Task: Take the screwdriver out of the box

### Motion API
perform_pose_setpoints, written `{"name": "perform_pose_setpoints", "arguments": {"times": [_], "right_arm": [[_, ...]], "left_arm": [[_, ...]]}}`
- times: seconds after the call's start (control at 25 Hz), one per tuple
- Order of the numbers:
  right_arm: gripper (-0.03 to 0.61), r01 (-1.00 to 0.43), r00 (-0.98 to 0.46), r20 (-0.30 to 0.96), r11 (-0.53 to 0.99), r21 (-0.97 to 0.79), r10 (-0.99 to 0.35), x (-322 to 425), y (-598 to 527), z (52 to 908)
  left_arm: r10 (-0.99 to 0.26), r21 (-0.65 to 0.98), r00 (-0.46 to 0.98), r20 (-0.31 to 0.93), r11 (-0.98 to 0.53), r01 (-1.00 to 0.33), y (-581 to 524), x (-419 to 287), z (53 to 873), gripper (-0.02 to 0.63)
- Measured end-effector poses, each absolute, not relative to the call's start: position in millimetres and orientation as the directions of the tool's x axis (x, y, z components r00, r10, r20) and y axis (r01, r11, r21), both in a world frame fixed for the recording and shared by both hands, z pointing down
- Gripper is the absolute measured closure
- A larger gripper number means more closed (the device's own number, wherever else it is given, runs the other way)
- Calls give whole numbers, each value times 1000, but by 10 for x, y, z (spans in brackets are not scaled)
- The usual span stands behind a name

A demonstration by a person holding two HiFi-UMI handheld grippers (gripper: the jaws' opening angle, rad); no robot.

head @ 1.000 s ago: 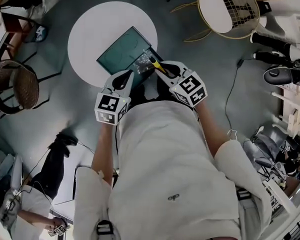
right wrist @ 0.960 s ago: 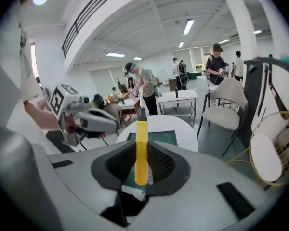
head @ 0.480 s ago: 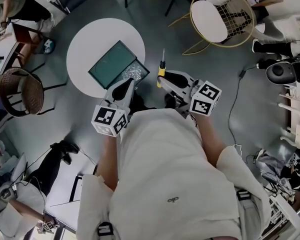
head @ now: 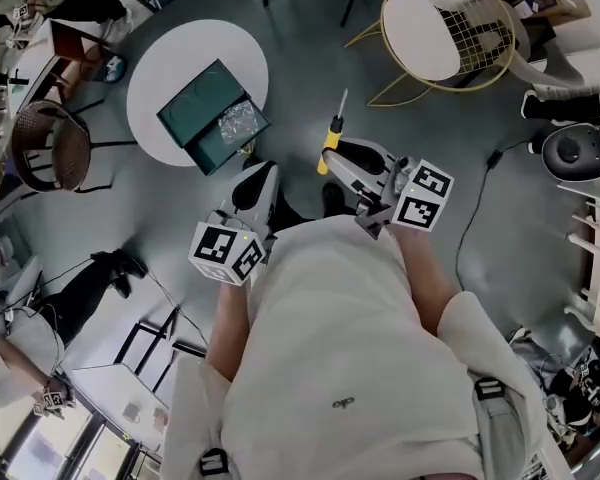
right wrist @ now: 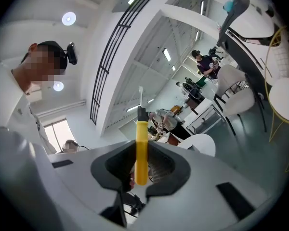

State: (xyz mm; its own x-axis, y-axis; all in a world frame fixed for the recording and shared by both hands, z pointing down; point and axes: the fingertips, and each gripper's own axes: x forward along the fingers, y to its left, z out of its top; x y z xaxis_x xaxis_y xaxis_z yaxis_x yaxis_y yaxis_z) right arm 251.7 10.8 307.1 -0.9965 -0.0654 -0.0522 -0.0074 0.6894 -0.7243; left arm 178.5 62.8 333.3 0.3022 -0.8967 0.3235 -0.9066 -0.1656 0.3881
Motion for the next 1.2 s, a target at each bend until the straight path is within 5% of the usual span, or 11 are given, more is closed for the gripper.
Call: {"name": "perform_pose_setpoints", "arguments": {"times": [0.4,1.2], "right_arm": [[500,97,-995,-58,680,-727,80,3082,316,3094],[500,154,-982,-23,730,-666,187,2867,763,3026]], "left_arm": [[-932,413,157,327,-8,-911,884,2518,3357,603],[-950,391,30,310,98,-915,1393,2375,3177,603]]}}
